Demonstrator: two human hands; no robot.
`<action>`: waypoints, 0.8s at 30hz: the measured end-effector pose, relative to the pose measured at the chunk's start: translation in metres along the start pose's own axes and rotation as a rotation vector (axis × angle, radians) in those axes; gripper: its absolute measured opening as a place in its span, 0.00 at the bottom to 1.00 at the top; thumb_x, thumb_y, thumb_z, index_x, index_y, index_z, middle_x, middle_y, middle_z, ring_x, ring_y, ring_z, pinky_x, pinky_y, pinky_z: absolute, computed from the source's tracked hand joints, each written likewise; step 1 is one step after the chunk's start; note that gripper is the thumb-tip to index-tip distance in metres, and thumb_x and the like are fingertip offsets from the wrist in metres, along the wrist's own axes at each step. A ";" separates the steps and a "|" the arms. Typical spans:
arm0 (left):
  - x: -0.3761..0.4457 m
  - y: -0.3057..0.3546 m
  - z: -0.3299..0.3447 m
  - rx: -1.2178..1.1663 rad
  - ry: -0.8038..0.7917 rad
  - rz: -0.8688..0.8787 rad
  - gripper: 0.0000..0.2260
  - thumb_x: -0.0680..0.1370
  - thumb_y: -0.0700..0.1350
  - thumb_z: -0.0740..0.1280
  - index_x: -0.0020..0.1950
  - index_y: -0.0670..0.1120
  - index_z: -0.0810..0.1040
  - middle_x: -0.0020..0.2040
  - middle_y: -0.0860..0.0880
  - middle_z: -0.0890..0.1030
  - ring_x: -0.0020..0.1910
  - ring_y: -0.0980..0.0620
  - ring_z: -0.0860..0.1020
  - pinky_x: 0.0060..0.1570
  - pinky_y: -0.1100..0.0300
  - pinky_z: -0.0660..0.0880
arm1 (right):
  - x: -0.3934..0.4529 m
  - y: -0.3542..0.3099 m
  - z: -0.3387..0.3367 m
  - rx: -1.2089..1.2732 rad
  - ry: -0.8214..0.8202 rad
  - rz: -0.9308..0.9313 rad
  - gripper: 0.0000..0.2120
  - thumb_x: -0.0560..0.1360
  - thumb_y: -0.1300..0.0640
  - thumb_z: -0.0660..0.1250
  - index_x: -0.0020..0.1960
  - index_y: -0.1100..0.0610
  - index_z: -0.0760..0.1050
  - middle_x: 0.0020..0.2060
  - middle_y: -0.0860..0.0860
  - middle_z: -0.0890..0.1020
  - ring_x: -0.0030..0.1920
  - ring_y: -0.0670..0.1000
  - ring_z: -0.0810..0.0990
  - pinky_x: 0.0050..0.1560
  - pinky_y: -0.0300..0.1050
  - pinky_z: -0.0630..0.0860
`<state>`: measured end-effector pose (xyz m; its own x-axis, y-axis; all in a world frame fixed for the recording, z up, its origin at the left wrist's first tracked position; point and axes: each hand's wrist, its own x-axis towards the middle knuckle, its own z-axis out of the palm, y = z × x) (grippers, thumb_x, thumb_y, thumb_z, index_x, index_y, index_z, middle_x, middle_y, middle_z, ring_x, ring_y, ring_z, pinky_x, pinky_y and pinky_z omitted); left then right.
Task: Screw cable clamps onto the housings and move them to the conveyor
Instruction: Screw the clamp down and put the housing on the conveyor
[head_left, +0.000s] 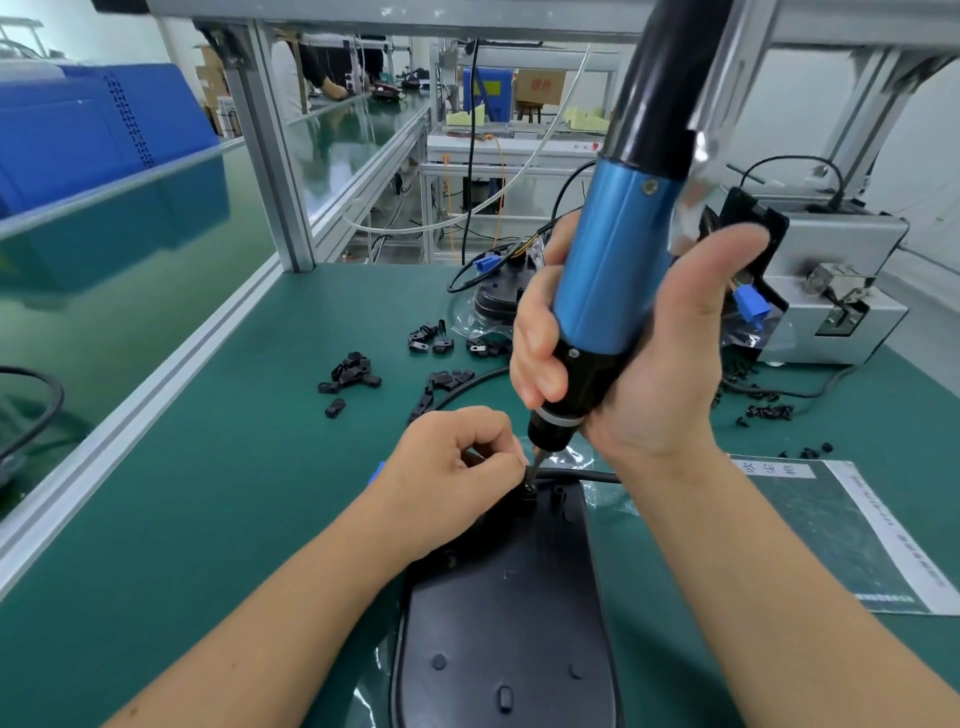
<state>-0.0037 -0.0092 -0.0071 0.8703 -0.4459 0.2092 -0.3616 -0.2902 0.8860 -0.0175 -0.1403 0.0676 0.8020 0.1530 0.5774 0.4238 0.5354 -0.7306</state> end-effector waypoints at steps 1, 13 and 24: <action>0.000 0.000 0.000 0.000 0.001 0.001 0.06 0.68 0.45 0.64 0.31 0.48 0.74 0.29 0.55 0.73 0.28 0.54 0.67 0.29 0.56 0.70 | 0.000 0.001 0.000 0.015 -0.010 0.007 0.37 0.60 0.28 0.66 0.48 0.61 0.68 0.27 0.53 0.74 0.21 0.49 0.70 0.26 0.40 0.72; 0.000 0.003 0.001 0.031 0.014 0.011 0.08 0.69 0.45 0.64 0.29 0.52 0.74 0.27 0.57 0.72 0.27 0.55 0.68 0.30 0.57 0.72 | 0.003 0.002 -0.007 0.099 -0.074 0.010 0.30 0.66 0.34 0.67 0.46 0.62 0.68 0.25 0.54 0.74 0.19 0.50 0.70 0.23 0.38 0.68; 0.001 0.001 0.000 0.014 -0.012 0.015 0.06 0.68 0.45 0.63 0.30 0.48 0.73 0.35 0.42 0.75 0.31 0.51 0.68 0.34 0.56 0.68 | 0.003 0.002 -0.008 0.040 0.079 -0.020 0.31 0.65 0.33 0.68 0.46 0.61 0.69 0.28 0.56 0.73 0.21 0.51 0.70 0.26 0.40 0.69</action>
<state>-0.0038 -0.0104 -0.0058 0.8608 -0.4600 0.2176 -0.3793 -0.2949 0.8770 -0.0110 -0.1455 0.0649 0.8249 0.0772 0.5600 0.4241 0.5706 -0.7033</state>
